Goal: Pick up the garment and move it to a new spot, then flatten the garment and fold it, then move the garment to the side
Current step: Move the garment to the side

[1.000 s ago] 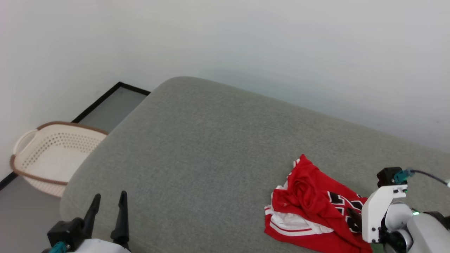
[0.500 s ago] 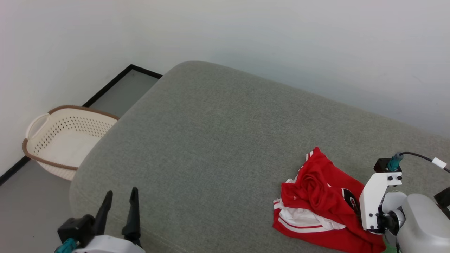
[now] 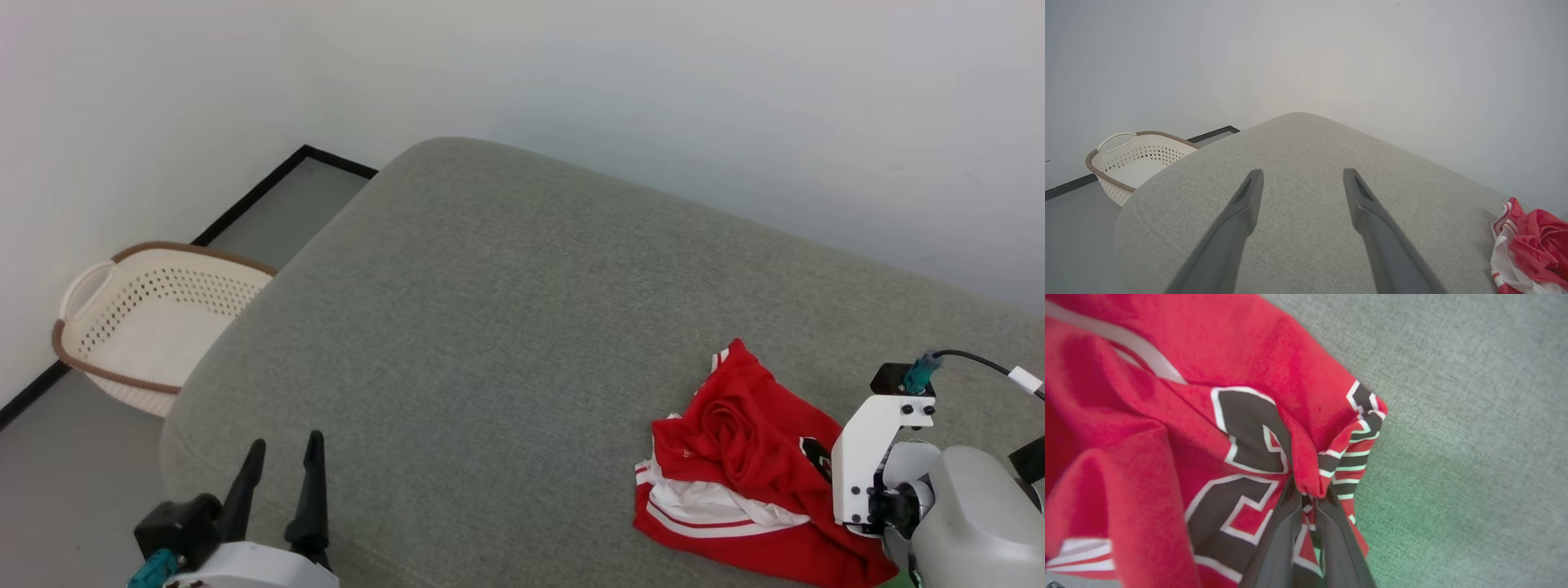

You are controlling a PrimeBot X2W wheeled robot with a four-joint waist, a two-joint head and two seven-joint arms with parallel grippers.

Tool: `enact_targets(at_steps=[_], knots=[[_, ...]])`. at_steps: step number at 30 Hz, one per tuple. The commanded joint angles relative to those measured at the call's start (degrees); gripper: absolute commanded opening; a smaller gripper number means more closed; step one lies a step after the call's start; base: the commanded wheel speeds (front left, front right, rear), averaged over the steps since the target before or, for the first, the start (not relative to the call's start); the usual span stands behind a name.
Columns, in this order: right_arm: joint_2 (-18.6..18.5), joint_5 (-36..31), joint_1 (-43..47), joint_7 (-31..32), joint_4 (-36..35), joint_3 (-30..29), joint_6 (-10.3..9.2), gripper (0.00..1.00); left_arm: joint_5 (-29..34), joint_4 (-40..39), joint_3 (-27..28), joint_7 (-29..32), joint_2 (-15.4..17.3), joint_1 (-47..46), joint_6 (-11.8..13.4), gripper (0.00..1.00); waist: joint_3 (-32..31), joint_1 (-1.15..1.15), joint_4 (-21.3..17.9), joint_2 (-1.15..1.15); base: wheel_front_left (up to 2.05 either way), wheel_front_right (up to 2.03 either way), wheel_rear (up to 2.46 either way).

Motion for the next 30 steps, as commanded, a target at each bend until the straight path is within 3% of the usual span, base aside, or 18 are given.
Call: enact_targets(at_steps=[1,12,30], knots=[[0.2,-0.5,0.3,-0.2,0.6,-0.5,-0.03,0.0,-0.3,0.0,0.1,-0.2,0.2,-0.1,-0.1,1.0,-0.1,0.0,-0.2,0.0,0.0,0.0,0.0],[-1.9,-1.8,-1.6,-1.2,-2.0,-2.3,-0.07,0.0,-0.7,-0.9,0.0,-0.2,0.6,-0.9,-0.1,1.0,0.0,0.0,-3.5,0.0,0.0,0.0,0.0],[-12.2,3.6,-6.4,-0.4,-5.3,3.2,-0.07,0.0,-0.6,-2.1,-3.2,-0.1,1.9,-4.5,-0.1,1.0,5.4,0.0,-13.2,0.0,0.0,0.0,0.0]])
